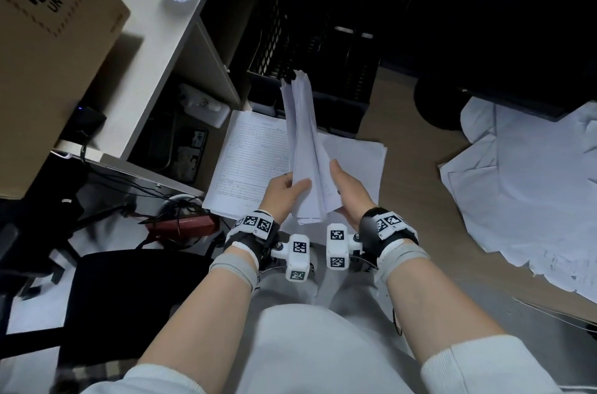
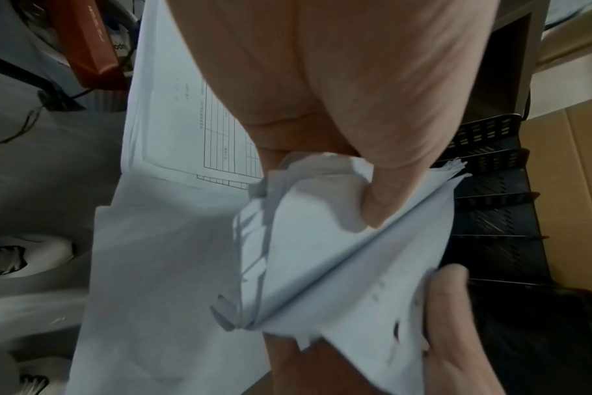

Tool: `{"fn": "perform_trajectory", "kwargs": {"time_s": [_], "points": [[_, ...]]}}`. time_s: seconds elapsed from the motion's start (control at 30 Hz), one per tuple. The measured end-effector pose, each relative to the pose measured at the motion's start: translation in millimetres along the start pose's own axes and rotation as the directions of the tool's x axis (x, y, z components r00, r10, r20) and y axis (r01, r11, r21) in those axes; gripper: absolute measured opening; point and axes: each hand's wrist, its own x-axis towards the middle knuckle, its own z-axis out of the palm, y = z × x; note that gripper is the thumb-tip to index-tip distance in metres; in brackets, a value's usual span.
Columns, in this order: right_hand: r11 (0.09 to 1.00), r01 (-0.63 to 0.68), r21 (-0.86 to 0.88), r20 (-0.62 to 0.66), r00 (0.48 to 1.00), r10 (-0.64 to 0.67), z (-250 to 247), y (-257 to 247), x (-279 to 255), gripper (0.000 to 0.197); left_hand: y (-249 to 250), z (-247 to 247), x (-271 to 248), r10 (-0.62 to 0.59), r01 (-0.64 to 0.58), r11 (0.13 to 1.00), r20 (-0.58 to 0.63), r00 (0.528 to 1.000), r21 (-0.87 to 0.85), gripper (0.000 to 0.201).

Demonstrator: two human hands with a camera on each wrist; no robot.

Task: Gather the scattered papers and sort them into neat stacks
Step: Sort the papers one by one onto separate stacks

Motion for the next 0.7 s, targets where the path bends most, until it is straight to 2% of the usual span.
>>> {"fn": "perform_trajectory", "kwargs": {"time_s": [0.07,0.1,0.2,0.3,0.43,0.5,0.57,0.7], "points": [[0.999,0.035,0.005,0.003,0.999,-0.035,-0.2,0.6,-2.9,0.045,1.6,2.0,-0.6,0.033,-0.033,0.999,0.021,0.999,0.011,0.012],[0.999,0.054,-0.007,0.008,0.998,-0.054,0.4,-0.9,-5.7,0.04,1.3,2.4,-0.5,0.046,-0.046,0.999,0.031,0.998,0.015,0.015],[0.995,0.094,-0.045,0.016,0.996,-0.093,3.0,-2.4,-6.6,0.047,2.1,5.1,-1.1,0.06,-0.061,0.998,0.048,0.997,0.028,0.023],[0.994,0.105,-0.032,0.02,0.994,-0.105,6.7,-3.5,-8.4,0.056,4.7,6.7,-0.7,0.055,-0.056,0.998,0.049,0.997,0.008,0.02],[0.996,0.093,-0.015,0.036,0.995,-0.093,5.0,-1.9,-8.9,0.059,3.0,4.4,1.6,0.053,-0.054,0.998,0.025,0.998,0.033,0.036],[0.996,0.086,-0.02,0.044,0.995,-0.085,4.4,-0.9,-10.1,0.062,0.4,3.8,1.8,0.063,-0.064,0.996,0.029,0.998,0.057,0.025],[0.996,0.083,-0.025,0.049,0.995,-0.082,5.0,-0.2,-12.1,0.059,-0.6,4.4,0.6,0.064,-0.066,0.996,0.042,0.997,0.056,0.019],[0.998,0.056,-0.021,0.033,0.998,-0.055,6.3,1.1,-11.7,0.043,-3.8,4.0,1.6,0.07,-0.072,0.996,0.035,0.997,0.06,0.034]]}}
